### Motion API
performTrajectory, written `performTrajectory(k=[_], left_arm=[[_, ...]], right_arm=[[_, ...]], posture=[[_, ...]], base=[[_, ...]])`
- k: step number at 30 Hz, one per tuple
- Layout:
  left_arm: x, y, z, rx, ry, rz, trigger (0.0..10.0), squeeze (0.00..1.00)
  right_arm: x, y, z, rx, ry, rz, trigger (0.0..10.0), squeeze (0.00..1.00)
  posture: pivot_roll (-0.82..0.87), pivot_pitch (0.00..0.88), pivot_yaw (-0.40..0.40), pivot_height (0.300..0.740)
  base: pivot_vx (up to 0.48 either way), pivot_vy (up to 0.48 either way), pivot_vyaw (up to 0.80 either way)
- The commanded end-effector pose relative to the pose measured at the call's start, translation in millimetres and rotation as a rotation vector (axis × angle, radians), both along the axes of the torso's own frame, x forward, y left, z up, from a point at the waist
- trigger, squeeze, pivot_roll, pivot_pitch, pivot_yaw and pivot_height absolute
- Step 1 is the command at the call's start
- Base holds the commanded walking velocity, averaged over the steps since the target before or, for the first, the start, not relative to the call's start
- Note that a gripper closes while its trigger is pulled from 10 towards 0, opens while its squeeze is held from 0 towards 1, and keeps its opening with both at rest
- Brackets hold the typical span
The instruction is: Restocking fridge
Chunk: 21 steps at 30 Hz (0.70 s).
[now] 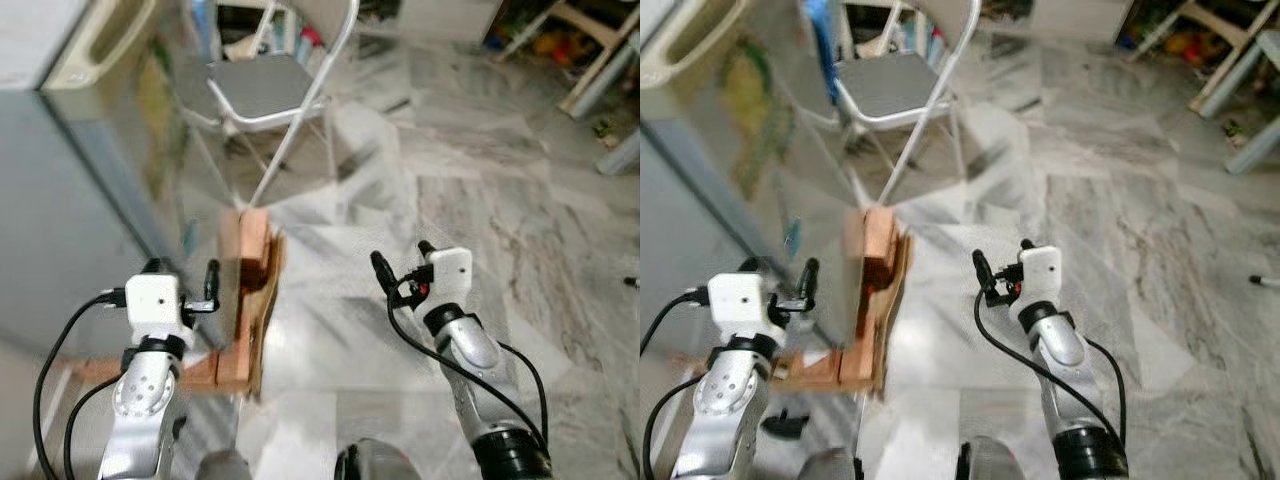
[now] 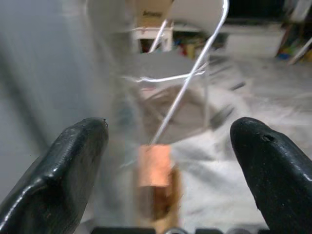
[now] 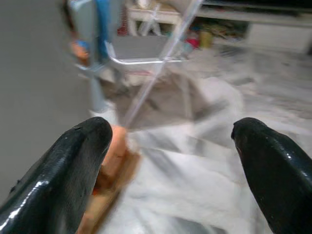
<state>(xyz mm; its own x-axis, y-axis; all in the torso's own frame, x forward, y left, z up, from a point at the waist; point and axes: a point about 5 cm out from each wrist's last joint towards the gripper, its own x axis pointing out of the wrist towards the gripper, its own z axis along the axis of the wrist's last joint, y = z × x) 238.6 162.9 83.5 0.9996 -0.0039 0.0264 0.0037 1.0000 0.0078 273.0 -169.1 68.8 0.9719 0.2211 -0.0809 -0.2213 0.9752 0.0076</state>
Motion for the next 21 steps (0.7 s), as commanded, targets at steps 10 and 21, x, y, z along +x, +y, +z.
performTrajectory(k=[10,21], left_arm=[[-13.4,20.7,0.0,0.042,0.007,0.093,10.0,0.00],[22.8,17.2,19.5,0.053,-0.070,0.018,10.0,0.00]], right_arm=[[1.6,6.7,7.5,-0.008,0.003,0.020,10.0,0.00],[-36.2,-4.0,-8.6,-0.075,0.154,0.104,10.0,0.00]], posture=[[0.13,0.146,-0.047,0.740],[0.09,0.158,-0.067,0.740]], base=[[0.000,0.000,0.00],[0.000,0.000,0.00]])
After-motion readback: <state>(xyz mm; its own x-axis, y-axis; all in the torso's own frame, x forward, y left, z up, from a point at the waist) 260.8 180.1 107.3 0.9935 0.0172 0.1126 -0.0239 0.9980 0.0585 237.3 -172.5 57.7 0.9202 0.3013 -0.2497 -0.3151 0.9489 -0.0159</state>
